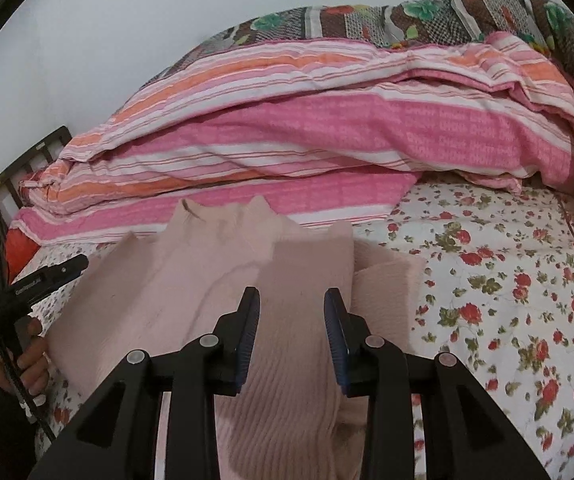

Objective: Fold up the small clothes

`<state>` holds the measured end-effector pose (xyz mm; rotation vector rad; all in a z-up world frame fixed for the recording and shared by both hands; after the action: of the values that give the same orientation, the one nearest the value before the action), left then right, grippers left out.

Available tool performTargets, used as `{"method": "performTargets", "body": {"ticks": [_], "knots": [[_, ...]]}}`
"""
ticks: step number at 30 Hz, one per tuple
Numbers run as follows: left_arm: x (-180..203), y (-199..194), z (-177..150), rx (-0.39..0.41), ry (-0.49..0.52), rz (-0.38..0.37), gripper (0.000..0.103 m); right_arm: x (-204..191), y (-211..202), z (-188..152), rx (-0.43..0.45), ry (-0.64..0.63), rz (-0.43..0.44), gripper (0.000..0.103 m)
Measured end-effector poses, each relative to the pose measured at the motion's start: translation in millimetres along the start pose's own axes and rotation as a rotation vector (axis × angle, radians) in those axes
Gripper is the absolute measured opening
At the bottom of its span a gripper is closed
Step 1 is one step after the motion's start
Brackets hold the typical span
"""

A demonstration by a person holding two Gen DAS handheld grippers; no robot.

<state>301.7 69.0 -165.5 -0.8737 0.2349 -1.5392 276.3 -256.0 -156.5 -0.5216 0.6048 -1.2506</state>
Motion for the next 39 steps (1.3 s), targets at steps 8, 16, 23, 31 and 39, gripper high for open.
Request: {"method": "performTargets", "body": {"ticks": [8,16,23,31,39], "knots": [[22.5,-27.5,-10.3,0.024,0.069,0.0,0.057,-5.4,-30.3,-20.1,0.008,0.019,-0.024,0.033],[41.8,-58.5,-27.6,0.064,0.127,0.007,0.06,-8.9,-56.2,-51.8,0.003,0.006,-0.058,0.042],[43.0,-75.2,-57.6,0.039,0.165,0.042,0.061,-6.4,-65.0,-77.2,-0.029,0.017,-0.058,0.043],[16.1,-90.3,-98.2,-0.043,0.062,0.007,0.061,-3.9,-64.7,-91.7,-0.069,0.027,-0.042,0.052],[2.7,-73.0,-104.5,-0.095,0.011,-0.01,0.061,-0.8,-47.3,-95.6,-0.123,0.073,-0.013,0.056]]}}
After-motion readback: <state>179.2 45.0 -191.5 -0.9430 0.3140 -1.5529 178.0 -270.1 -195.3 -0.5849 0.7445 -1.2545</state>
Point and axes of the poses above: each gripper's, at about its wrist camera, not at the fingertips, and y roughly the way its jaws point, x to its right, z to its top, the point moved 4 cm from there along y, roughly the way its jaws point, and after that the axes turned 5 degrees about -y, right-handed, at the moved point
